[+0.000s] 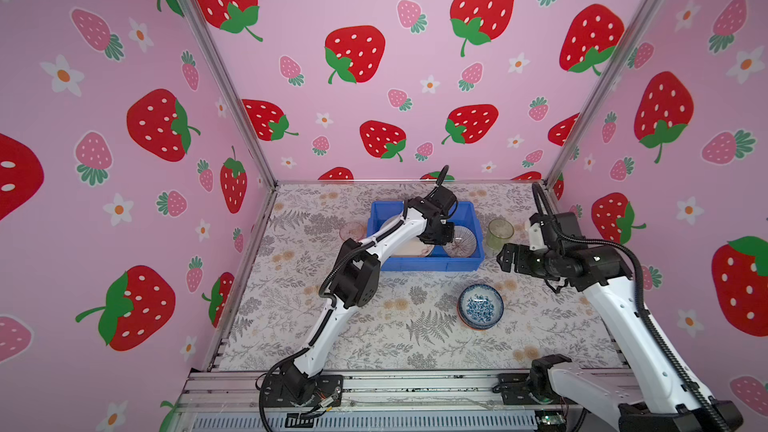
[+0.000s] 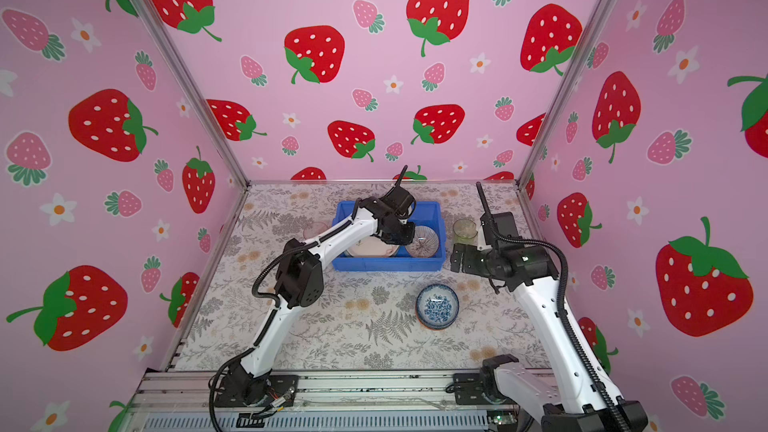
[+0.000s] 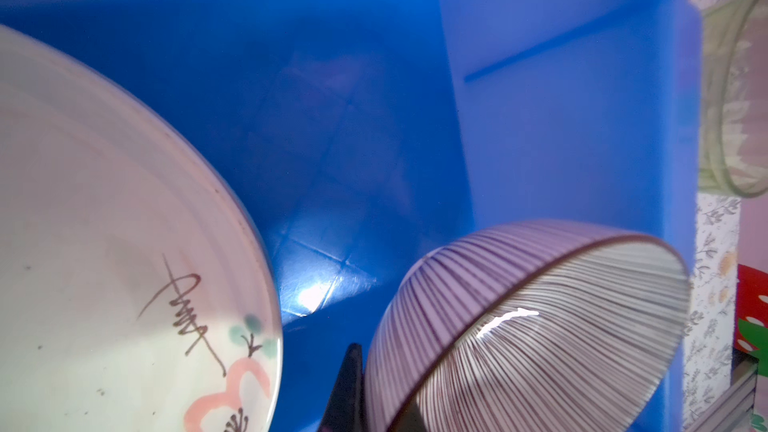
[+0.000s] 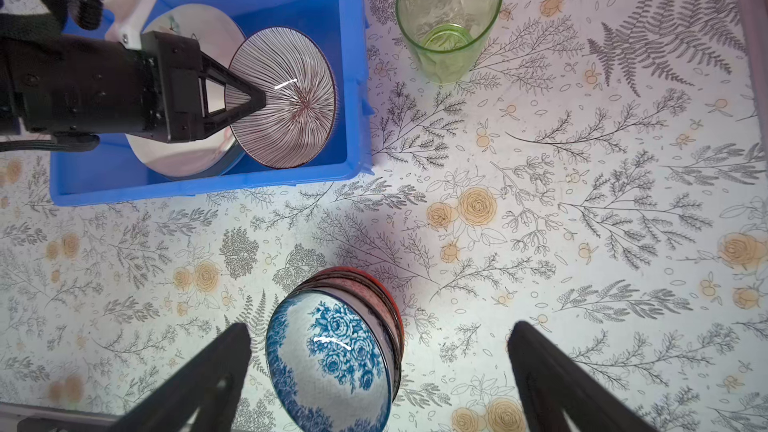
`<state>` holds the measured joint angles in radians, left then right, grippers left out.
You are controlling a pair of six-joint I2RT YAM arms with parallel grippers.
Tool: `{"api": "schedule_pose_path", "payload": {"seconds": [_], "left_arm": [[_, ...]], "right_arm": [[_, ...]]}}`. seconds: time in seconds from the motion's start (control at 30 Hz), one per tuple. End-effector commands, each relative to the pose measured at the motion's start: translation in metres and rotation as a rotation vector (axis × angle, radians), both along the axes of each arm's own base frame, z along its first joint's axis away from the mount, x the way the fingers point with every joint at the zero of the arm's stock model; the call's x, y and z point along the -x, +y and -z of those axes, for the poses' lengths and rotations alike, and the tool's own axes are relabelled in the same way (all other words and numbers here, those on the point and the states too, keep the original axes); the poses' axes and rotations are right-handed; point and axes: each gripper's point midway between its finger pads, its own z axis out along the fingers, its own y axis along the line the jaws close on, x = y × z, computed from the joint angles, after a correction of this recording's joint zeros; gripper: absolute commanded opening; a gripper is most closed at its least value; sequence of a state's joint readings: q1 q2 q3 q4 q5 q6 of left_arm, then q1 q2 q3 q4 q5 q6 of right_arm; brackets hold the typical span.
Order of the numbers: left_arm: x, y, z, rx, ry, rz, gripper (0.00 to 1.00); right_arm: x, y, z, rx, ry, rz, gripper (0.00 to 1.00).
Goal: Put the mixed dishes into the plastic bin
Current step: 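Lower the striped bowl into the bin with the left gripper while the right withdraws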
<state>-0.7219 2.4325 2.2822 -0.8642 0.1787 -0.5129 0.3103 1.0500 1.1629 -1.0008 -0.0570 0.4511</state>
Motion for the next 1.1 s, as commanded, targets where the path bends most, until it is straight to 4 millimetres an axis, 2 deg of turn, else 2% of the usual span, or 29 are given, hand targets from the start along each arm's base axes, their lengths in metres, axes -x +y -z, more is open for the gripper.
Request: {"api": "schedule_pose_path", "payload": {"seconds": [0.0,0.67,0.7,0.9,1.07], "left_arm": [[0.004,-0.016,-0.009,0.049,0.004,0.034,0.00],[0.010,-0.017,0.006,0.035,0.045,0.046,0.05],[0.010,-0.018,0.006,0.036,0.045,0.046,0.10],[0.011,-0.019,0.006,0.042,0.050,0.047,0.15],[0.011,-0.021,0.003,0.053,0.049,0.046,0.23]], "right_arm": [[0.002,0.000,0.004,-0.004,0.002,-0.013,0.99],[0.004,0.000,0.015,-0.022,0.018,-0.017,0.99],[0.004,0.000,0.014,-0.023,0.017,-0.015,0.99],[0.004,0.000,0.016,-0.025,0.020,-0.015,0.99],[0.004,0.000,0.016,-0.028,0.020,-0.017,0.99]]}}
